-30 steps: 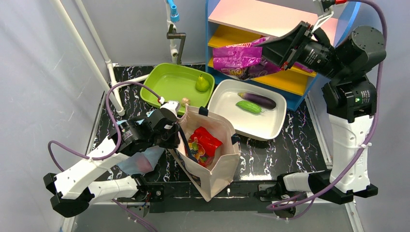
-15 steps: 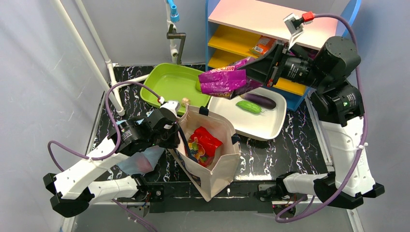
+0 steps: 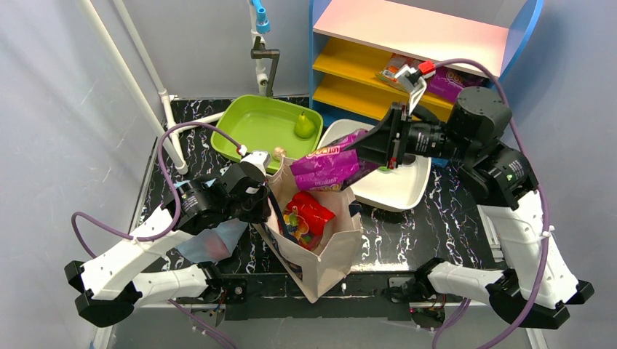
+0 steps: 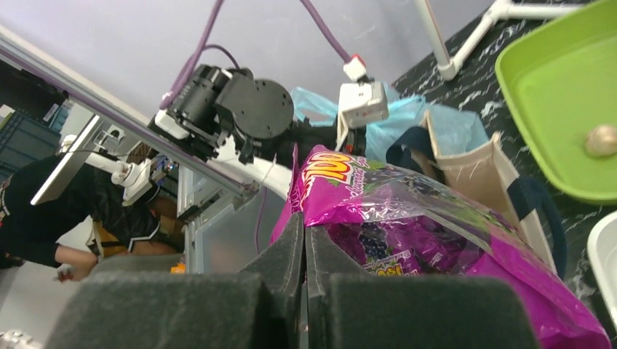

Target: Place the food into the grocery bag and tie it

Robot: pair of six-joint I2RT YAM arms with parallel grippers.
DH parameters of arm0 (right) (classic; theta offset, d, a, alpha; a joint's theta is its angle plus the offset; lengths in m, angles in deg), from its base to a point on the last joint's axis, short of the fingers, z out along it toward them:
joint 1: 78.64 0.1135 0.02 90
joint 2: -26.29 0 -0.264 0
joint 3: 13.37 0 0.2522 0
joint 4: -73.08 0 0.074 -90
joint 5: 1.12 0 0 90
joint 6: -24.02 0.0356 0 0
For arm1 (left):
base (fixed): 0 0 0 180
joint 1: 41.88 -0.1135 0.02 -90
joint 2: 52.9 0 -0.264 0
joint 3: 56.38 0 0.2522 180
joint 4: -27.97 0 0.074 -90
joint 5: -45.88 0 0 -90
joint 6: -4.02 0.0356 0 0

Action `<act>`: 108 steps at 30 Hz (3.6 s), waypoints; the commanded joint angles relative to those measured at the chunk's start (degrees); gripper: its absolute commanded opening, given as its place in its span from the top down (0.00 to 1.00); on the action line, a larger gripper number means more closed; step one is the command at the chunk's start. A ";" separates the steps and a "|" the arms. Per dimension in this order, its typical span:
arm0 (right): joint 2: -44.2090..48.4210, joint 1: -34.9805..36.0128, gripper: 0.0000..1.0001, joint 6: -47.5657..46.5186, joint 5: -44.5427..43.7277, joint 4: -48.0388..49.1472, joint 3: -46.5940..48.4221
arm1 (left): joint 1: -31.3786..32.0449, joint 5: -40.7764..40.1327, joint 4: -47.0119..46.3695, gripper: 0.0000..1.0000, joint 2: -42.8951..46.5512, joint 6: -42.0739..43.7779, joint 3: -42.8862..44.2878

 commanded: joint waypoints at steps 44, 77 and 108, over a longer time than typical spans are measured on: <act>-19.69 25.14 0.99 -4.83 -16.20 -30.10 -16.37 | -0.40 -0.69 3.54 1.00 2.50 -2.48 2.37; -11.04 13.96 0.29 -9.78 -54.14 -28.90 -9.76 | -0.43 6.41 8.39 0.49 8.86 -8.22 -2.65; -6.73 12.10 0.99 -8.54 -21.59 -9.40 -18.51 | -0.40 3.80 1.94 1.00 2.13 -5.26 3.00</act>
